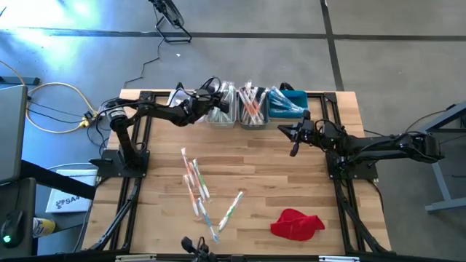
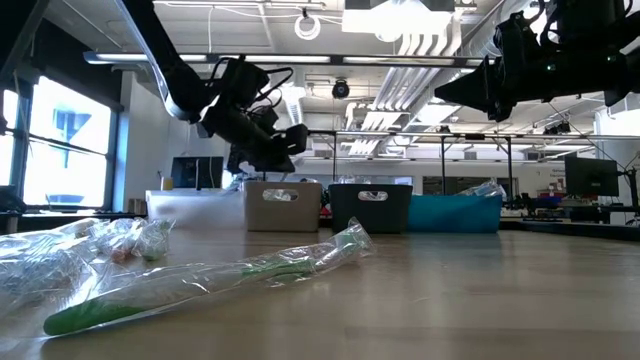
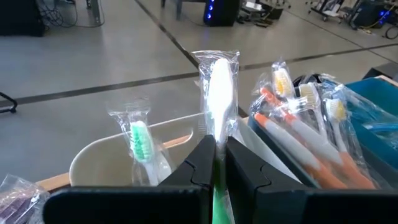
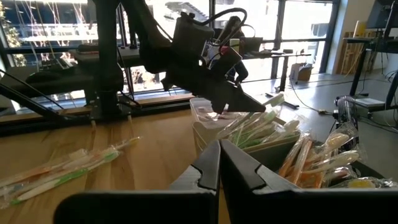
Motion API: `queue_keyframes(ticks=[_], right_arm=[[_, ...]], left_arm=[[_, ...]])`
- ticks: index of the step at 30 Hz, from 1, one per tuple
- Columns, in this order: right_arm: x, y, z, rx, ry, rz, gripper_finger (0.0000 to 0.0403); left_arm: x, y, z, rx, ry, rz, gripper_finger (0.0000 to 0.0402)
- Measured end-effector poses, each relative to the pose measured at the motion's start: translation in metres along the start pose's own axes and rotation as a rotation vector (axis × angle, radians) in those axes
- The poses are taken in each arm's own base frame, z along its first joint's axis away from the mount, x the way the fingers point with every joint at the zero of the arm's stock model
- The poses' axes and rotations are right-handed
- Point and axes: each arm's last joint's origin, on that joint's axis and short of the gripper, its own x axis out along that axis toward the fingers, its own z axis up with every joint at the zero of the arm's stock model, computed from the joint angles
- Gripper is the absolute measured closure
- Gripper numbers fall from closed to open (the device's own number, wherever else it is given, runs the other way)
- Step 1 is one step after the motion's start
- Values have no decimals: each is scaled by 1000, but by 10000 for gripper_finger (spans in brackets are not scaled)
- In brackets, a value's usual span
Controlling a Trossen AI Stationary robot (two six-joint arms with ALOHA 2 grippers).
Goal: Pick & Place Toothbrushes
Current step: Put the green toothbrush into the gray bin
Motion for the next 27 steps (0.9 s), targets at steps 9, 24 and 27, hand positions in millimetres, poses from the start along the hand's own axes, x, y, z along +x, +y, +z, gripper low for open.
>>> queue_keyframes(ticks=[9, 24, 27], right_arm=[[0, 0, 0, 0, 5, 0, 399], [0, 0, -1, -4, 6, 0, 399], [0, 0, -1, -5, 6, 0, 399]], left_arm=[[9, 3, -21, -27, 52, 25, 384], [10, 4, -23, -19, 65, 29, 358], [10, 4, -24, -19, 67, 29, 357]])
